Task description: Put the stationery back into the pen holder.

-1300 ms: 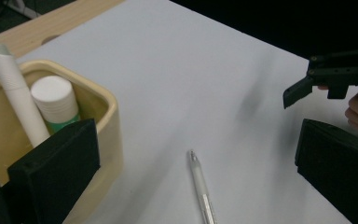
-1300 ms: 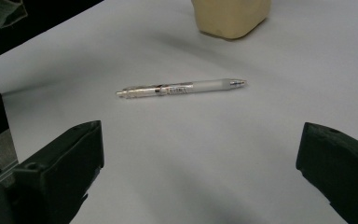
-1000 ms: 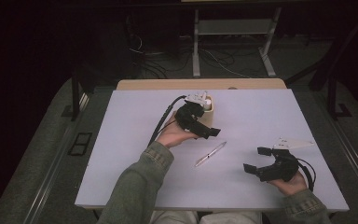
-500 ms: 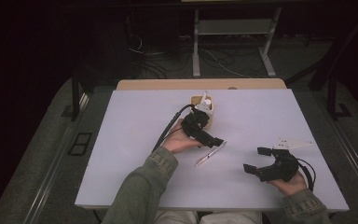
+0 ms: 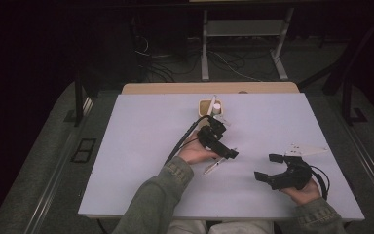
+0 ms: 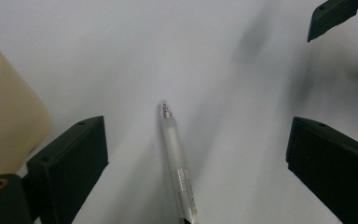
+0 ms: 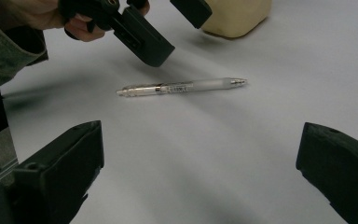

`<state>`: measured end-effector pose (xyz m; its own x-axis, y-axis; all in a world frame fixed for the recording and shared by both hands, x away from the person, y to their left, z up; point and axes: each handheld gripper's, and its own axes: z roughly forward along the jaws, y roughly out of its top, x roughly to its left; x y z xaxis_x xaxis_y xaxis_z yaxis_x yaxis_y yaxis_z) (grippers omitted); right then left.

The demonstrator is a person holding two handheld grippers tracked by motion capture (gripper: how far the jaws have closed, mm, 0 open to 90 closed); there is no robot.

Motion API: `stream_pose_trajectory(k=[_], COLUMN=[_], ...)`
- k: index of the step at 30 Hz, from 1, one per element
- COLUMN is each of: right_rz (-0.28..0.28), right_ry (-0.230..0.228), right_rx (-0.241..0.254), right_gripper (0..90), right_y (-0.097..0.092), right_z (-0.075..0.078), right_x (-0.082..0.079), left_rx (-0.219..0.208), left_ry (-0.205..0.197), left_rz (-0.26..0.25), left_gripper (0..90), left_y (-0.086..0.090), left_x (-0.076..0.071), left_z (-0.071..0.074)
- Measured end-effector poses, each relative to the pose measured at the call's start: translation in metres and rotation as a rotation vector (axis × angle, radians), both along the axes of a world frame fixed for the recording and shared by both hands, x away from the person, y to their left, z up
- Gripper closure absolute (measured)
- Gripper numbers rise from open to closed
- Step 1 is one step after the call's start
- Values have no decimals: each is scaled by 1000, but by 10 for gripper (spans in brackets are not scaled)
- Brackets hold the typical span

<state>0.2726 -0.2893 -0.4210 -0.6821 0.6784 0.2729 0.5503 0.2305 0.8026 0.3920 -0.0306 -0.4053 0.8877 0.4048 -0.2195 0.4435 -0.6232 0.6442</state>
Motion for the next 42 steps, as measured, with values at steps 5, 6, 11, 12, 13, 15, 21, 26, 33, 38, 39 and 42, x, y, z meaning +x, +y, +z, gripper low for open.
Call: stream_pose_trajectory(k=[5, 6, 11, 12, 13, 15, 21, 26, 33, 38, 39, 42], right_rz=[2, 2, 2, 3, 3, 5, 6, 8, 8, 8, 8, 9], right_ry=[0, 0, -1, -1, 0, 1, 0, 0, -1, -1, -1, -3], right_rx=[0, -1, 0, 0, -1, -1, -2, -2, -2, -2, -2, -2], right_gripper=[4, 4, 4, 4, 4, 4, 4, 4, 4, 4, 4, 4], right_y=[0, 0, 0, 0, 0, 0, 0, 0, 0, 0, 0, 0], right_z=[0, 0, 0, 0, 0, 0, 0, 0, 0, 0, 0, 0], right_x=[0, 0, 0, 0, 0, 0, 0, 0, 0, 0, 0, 0], left_rx=[3, 3, 17, 19, 21, 27, 45, 51, 75, 83, 84, 106], left_ry=[12, 16, 27, 28, 24, 26, 25, 30, 16, 9, 5, -3], left_rz=[4, 15, 31, 32, 37, 40, 68, 67, 64, 72, 68, 65], left_gripper=[121, 135, 228, 253, 279, 341, 529, 579, 624, 677, 692, 728], left_y=[-3, -4, -8, -8, -9, -10, -13, -15, -18, -20, -20, -21], left_x=[2, 2, 3, 3, 3, 4, 4, 4, 3, 1, 1, 0], left_z=[-5, -7, -14, -15, -16, -18, -22, -25, -29, -31, -31, -33])
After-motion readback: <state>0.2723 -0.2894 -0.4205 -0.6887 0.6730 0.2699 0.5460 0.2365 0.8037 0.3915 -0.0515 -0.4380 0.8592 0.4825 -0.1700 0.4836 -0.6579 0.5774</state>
